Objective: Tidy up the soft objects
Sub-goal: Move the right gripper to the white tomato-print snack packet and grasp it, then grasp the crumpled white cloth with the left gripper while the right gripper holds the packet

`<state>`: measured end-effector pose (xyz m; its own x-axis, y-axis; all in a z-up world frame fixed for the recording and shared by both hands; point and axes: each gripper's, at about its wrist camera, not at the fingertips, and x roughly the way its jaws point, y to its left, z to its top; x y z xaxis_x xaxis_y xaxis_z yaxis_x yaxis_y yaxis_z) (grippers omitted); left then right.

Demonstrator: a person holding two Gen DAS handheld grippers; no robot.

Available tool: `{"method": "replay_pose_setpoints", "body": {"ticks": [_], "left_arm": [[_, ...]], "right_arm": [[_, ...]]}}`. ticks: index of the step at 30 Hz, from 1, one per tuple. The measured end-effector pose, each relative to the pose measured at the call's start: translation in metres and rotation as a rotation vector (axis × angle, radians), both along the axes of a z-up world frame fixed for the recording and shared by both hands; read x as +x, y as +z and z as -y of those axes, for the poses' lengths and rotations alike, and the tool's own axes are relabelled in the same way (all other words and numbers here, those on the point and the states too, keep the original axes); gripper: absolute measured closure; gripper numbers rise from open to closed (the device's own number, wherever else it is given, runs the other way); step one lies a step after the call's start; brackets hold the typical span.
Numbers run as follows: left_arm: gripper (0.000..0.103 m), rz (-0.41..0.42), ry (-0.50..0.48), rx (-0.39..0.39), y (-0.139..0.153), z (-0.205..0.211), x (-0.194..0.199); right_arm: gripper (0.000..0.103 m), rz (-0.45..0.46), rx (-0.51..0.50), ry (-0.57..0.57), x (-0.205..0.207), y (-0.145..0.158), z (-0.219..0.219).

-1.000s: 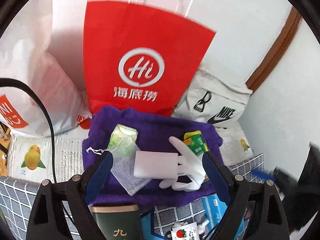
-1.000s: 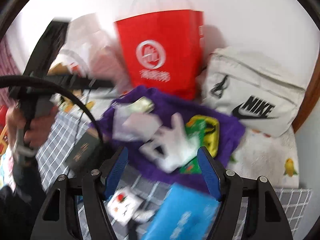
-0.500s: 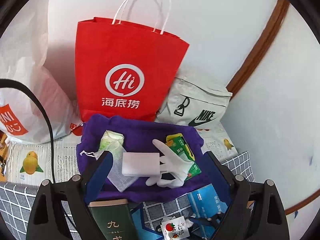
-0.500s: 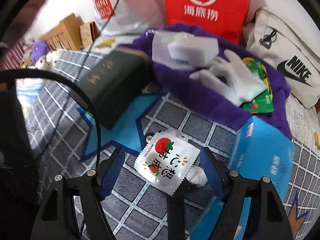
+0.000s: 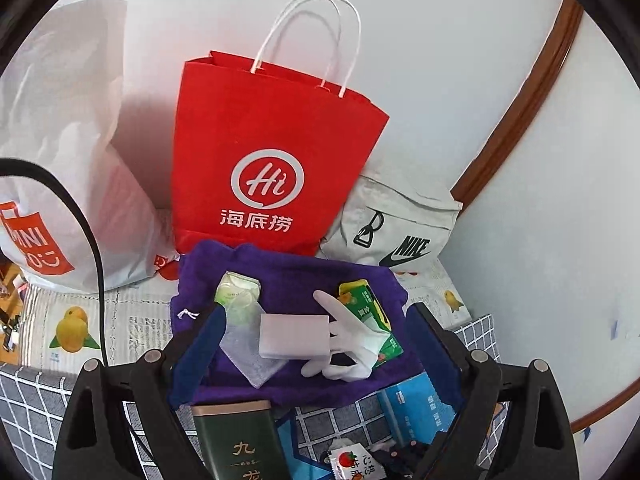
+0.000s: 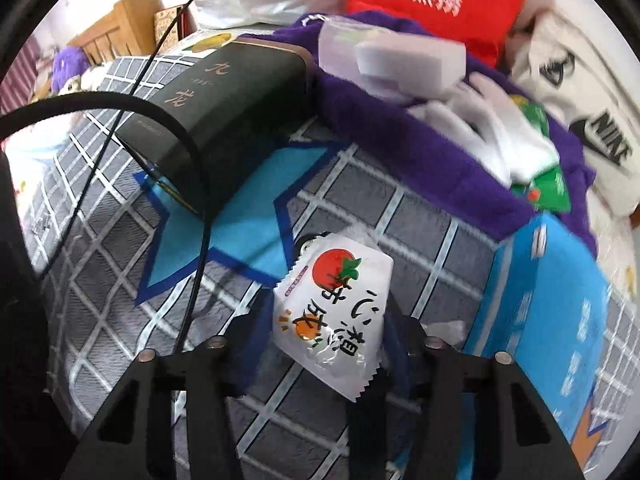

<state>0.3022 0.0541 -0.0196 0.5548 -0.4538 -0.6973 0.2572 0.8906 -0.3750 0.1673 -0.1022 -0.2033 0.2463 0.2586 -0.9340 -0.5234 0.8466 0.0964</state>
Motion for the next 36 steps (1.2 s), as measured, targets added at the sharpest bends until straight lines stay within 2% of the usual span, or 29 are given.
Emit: {"method": "replay_pose_setpoints", "body": {"ticks": [5, 13, 23, 27, 29, 32, 35, 36], "left_arm": [[0.012, 0.013, 0.004, -0.014, 0.003, -0.005, -0.002], [0.012, 0.026, -0.014, 0.019, 0.006, 0.003, -0.008], [0.012, 0.058, -0.057, 0.064, 0.016, 0.035, -0.032], [0.012, 0.092, -0.11, 0.093, 0.022, 0.054, -0.055], [0.012, 0.08, -0.147, 0.108, 0.018, 0.063, -0.063], [0.012, 0.035, -0.201, 0.187, 0.001, 0.079, -0.076], [0.013, -0.003, -0.257, 0.279, -0.029, 0.093, -0.093], [0.013, -0.02, -0.262, 0.289, -0.038, 0.095, -0.097]], "right_arm": [[0.054, 0.039, 0.035, -0.039, -0.013, 0.015, 0.016], [0.054, 0.063, 0.116, -0.106, -0.035, 0.045, 0.041], [0.054, 0.11, 0.171, -0.211, -0.073, 0.073, 0.102], [0.054, 0.117, 0.152, -0.272, -0.085, 0.075, 0.13], [0.054, 0.128, 0.159, -0.303, -0.091, 0.076, 0.145], [0.054, 0.136, 0.18, -0.356, -0.099, 0.077, 0.166], [0.054, 0.154, 0.188, -0.385, -0.107, 0.08, 0.181], [0.054, 0.162, 0.193, -0.395, -0.11, 0.081, 0.186]]}}
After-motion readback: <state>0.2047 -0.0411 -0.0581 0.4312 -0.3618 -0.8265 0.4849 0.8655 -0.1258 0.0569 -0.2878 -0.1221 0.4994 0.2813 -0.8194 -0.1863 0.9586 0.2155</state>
